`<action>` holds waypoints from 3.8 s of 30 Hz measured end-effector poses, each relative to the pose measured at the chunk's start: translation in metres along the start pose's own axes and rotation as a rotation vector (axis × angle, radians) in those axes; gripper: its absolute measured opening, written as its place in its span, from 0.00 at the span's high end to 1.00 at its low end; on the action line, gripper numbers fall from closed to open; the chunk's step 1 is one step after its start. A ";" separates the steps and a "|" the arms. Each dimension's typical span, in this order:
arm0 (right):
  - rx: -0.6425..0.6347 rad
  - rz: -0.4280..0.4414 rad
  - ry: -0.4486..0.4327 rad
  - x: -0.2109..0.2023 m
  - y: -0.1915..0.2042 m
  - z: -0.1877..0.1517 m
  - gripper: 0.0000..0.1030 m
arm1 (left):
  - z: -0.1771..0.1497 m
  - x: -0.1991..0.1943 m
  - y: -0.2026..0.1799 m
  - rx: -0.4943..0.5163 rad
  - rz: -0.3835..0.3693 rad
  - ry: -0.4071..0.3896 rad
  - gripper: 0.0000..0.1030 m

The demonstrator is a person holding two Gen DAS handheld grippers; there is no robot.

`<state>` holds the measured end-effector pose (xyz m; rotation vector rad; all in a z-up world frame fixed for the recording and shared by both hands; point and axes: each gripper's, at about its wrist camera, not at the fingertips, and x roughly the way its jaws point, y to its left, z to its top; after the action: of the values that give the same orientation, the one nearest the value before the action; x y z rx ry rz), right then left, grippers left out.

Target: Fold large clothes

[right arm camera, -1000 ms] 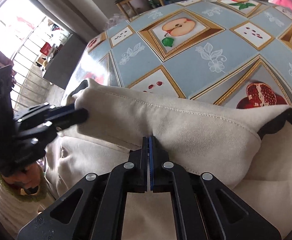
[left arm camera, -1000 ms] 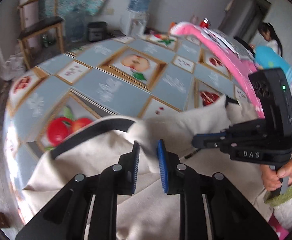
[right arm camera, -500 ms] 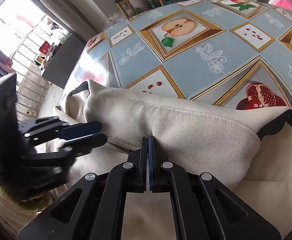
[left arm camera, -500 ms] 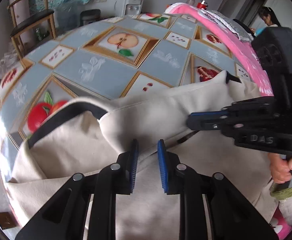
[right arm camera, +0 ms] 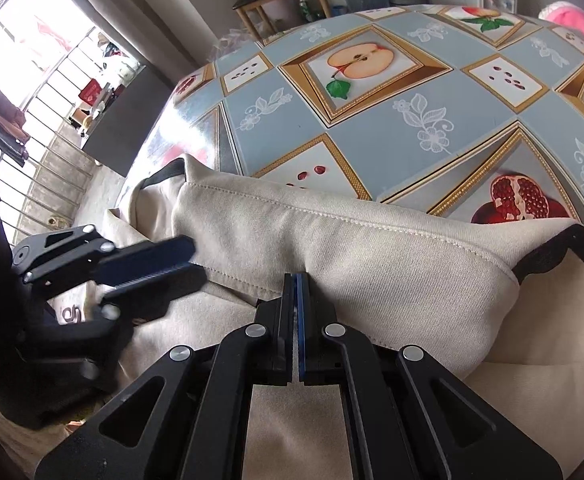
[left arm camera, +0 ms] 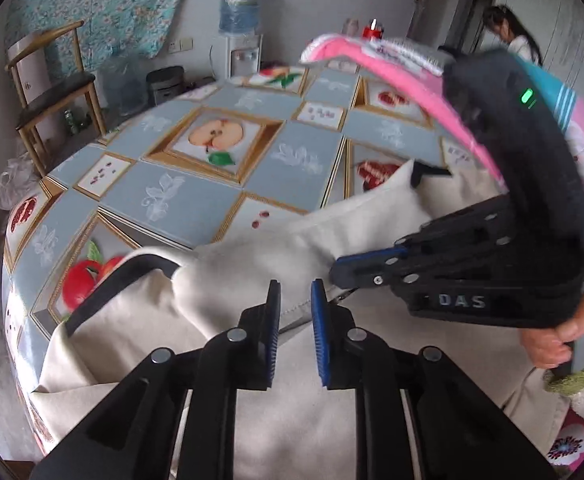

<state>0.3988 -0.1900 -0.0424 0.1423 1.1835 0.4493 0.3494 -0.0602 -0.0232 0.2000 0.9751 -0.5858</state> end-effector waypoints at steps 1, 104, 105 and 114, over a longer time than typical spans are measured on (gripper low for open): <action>-0.001 -0.002 0.005 -0.001 0.000 0.000 1.00 | -0.001 0.010 -0.001 0.001 0.015 0.034 0.85; 0.012 0.042 -0.138 -0.105 0.097 -0.213 0.17 | -0.271 -0.185 0.019 -0.515 0.104 -0.110 0.29; -0.009 0.057 -0.131 -0.098 0.102 -0.211 0.18 | -0.271 -0.182 0.022 -0.534 0.105 -0.122 0.29; -0.174 0.092 -0.012 -0.048 0.141 -0.184 0.42 | -0.255 -0.167 0.033 -0.485 0.172 -0.126 0.59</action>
<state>0.1784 -0.1055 -0.0231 0.0488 1.1236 0.6291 0.1135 0.1352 -0.0306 -0.1824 0.9387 -0.1909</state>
